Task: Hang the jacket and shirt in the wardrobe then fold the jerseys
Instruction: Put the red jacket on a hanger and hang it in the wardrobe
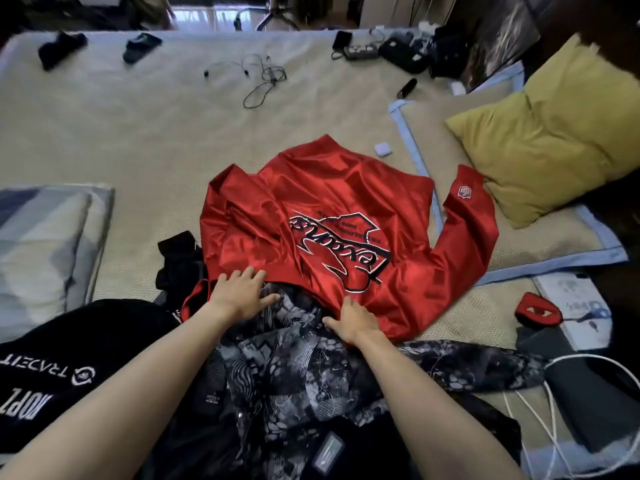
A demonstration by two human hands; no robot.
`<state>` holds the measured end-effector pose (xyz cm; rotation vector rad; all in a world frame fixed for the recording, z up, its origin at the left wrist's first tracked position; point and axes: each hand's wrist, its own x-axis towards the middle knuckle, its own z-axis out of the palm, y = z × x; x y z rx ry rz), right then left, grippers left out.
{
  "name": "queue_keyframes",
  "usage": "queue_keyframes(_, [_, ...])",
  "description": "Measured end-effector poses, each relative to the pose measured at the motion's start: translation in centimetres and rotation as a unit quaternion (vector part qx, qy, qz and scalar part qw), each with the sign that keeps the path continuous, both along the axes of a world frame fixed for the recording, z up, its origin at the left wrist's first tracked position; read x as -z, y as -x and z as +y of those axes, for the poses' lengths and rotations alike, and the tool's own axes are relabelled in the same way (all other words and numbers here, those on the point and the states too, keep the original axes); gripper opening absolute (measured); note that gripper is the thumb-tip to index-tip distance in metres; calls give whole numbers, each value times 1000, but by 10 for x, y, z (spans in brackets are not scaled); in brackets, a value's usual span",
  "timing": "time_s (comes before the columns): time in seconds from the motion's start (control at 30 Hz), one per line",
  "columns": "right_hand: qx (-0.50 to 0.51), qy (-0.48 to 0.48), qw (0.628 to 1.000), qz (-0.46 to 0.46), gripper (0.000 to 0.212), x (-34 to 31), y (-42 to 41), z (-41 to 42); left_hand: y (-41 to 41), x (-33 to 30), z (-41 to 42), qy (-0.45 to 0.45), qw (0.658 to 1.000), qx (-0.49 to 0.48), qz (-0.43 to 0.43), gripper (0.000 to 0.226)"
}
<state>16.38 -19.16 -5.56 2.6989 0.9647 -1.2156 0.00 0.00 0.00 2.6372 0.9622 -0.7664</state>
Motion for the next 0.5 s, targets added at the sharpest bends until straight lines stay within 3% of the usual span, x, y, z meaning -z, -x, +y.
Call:
queue_keyframes(0.2, [-6,19,1000,-5,31,14,8,2,4,15,0,42,999,-34,2,61])
queue_keyframes(0.37, [88,-77,992,40,26,6,-10,-7,3,0,-1,67,994,-79,-36,56])
queue_keyframes(0.5, [194,-184,960,86,25,-40,-17,-2,-10,-35,-6,69,991,-69,-95,54])
